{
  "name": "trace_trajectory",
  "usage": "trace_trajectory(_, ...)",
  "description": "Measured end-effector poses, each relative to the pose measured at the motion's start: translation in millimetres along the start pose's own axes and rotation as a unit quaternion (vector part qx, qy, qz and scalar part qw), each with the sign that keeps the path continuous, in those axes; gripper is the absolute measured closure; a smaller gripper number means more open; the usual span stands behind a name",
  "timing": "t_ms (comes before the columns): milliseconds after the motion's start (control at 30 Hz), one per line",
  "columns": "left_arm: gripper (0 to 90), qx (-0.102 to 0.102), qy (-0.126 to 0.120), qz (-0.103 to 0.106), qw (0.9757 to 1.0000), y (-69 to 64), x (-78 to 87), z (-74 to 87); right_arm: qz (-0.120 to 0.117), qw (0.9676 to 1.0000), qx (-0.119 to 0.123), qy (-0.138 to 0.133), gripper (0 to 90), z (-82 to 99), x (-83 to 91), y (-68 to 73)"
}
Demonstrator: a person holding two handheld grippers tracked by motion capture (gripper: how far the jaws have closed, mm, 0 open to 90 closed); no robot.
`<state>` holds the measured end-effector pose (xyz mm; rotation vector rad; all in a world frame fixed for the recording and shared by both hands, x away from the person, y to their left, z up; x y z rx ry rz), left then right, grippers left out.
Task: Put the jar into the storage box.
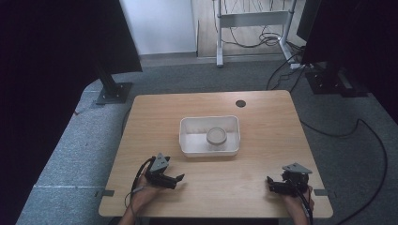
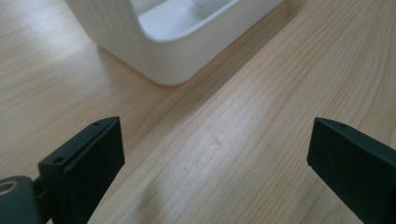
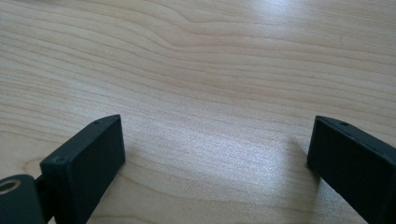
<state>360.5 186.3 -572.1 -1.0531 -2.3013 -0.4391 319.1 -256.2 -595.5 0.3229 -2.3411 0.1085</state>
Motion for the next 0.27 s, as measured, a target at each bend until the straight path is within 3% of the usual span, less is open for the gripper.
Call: trace_trajectory(267,3.8,0.004,0.021,-0.002,0.9998,2.8,-0.8,11.9,0.0,1.0,0.0,0.0,3.6,0.0,0.0,0.0)
Point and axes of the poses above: each handheld gripper's, and its own axes: x roughly backward along the jaws, z roughly out of its underside, y roughly to its left, the point moved 5 cm from there along -x, roughly forward along the jaws, and after that the axes turned 1 degree about y, right-handed, at the moved point
